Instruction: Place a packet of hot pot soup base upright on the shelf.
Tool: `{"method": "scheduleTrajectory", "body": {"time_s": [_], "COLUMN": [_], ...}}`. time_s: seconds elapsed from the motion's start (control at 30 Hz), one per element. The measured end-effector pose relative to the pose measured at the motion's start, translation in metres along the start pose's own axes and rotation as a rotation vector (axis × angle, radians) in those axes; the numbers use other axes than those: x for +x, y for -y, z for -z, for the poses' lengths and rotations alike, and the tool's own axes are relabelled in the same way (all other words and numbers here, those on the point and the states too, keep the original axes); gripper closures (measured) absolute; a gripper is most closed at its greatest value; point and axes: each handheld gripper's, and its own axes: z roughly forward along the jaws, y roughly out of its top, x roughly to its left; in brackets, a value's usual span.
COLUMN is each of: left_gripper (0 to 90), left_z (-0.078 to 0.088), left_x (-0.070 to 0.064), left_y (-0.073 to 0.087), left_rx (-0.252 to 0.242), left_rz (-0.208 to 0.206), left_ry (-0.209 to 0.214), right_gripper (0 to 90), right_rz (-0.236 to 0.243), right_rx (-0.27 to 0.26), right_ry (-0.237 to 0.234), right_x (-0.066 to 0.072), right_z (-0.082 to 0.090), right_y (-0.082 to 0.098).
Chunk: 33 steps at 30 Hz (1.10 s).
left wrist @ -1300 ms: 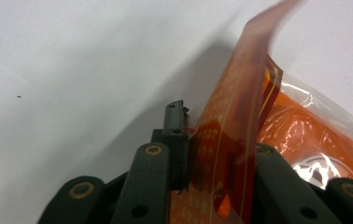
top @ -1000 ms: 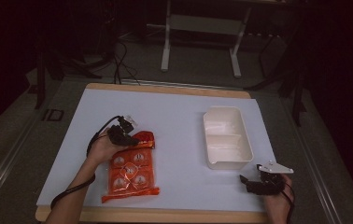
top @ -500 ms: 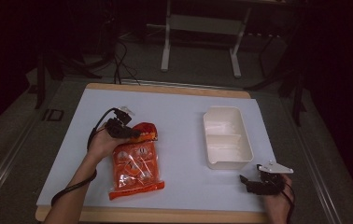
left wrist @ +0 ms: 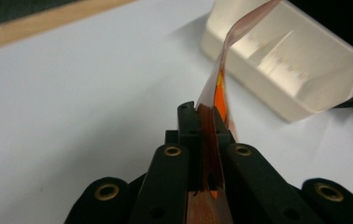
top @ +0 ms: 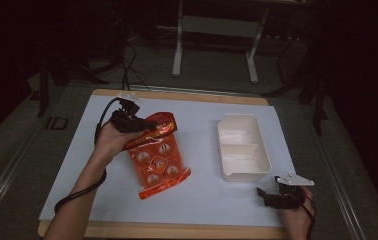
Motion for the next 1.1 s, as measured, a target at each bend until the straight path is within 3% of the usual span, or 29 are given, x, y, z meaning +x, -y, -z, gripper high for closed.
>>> {"method": "scheduleTrajectory", "body": {"time_s": [0.17,0.3,0.37,0.4,0.53,0.63,0.67,1.1], "left_gripper": [90.0,90.0,90.0,90.0,90.0,90.0,90.0,90.0], "left_z": [0.004,0.0,-0.002,-0.005,-0.008,-0.009,-0.009,-0.017], "left_x": [-0.016,-0.039,-0.042,-0.052,-0.064,-0.068,-0.072,-0.089], "left_y": [-0.013,-0.029,-0.031,-0.037,-0.045,-0.049,-0.052,-0.073], "left_rx": [-0.023,-0.029,-0.025,-0.02,-0.03,-0.052,-0.072,-0.102], "left_rz": [-0.038,-0.112,-0.128,-0.168,-0.21,-0.217,-0.248,-0.301], "left_ry": [0.016,-0.028,-0.034,-0.045,-0.059,-0.058,-0.081,-0.1], "right_gripper": [13.5,13.5,13.5,13.5,13.5,13.5,13.5,13.5], "right_rz": [0.0,0.0,0.0,0.001,0.003,0.004,0.004,0.005], "right_rx": [-0.002,-0.004,-0.004,-0.004,-0.005,-0.006,-0.005,-0.005], "right_ry": [-0.001,-0.003,-0.003,-0.004,-0.005,-0.005,-0.005,-0.007], "right_x": [0.0,0.0,0.0,0.0,0.0,0.0,0.0,-0.001], "right_z": [0.0,0.0,0.0,0.001,0.001,0.001,0.001,0.001], "right_y": [0.0,0.0,0.0,0.0,0.0,0.0,0.0,0.0]}}
